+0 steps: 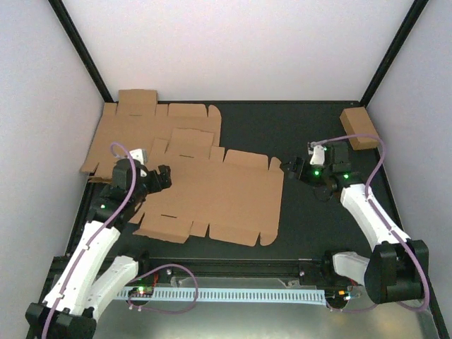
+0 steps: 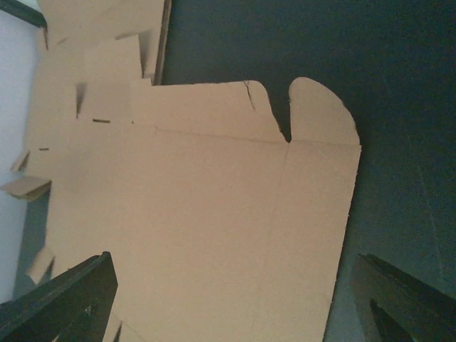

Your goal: Fold the paper box

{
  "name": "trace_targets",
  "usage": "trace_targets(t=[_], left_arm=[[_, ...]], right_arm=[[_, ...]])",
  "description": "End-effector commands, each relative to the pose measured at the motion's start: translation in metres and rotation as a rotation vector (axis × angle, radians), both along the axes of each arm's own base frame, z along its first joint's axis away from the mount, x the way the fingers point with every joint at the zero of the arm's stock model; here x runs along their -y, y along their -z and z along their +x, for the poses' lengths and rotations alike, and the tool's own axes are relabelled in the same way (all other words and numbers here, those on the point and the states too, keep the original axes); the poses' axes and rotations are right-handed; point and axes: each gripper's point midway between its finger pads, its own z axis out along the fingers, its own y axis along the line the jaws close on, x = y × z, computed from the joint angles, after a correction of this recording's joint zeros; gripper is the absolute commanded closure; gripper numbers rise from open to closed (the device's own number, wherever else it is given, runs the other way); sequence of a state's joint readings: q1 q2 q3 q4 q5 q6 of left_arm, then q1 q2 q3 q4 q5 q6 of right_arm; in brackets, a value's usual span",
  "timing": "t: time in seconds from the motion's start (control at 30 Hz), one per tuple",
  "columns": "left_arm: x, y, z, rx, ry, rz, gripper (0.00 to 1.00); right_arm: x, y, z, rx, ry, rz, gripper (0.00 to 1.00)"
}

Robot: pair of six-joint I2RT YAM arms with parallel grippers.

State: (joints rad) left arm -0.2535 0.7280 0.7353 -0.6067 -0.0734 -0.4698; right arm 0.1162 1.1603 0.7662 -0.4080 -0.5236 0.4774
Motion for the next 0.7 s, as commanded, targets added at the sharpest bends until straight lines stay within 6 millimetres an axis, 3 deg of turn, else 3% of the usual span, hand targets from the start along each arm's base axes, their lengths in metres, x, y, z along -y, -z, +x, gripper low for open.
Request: trace_targets(t=[0.0, 0.1, 0.27, 0.43, 0.67], left_arm=[[-0.013, 0.018, -0.002, -0.09, -0.041, -0.009, 0.01], [-0.024, 0.031, -0.005, -0.138, -0.101, -0.015, 0.01], [-0.044, 0.044, -0.004, -0.18, -0.222, -0.005, 0.01], [-0.013, 0.065, 0.005, -0.207, -0.057, -0.082, 0.01], [0.04, 0.09, 0.003, -0.294, 0.205, -0.241, 0.04]], right_arm=[[-0.008, 0.014, -0.002, 0.02, -0.041, -0.091, 0.07], [-0.023, 0.031, -0.016, -0.009, -0.082, -0.105, 0.07], [-0.014, 0.065, -0.033, -0.069, -0.042, -0.142, 0.08], [-0.012, 0.086, -0.05, -0.125, -0.039, -0.134, 0.11], [-0.021, 0.091, -0.054, -0.138, -0.071, -0.091, 0.18]])
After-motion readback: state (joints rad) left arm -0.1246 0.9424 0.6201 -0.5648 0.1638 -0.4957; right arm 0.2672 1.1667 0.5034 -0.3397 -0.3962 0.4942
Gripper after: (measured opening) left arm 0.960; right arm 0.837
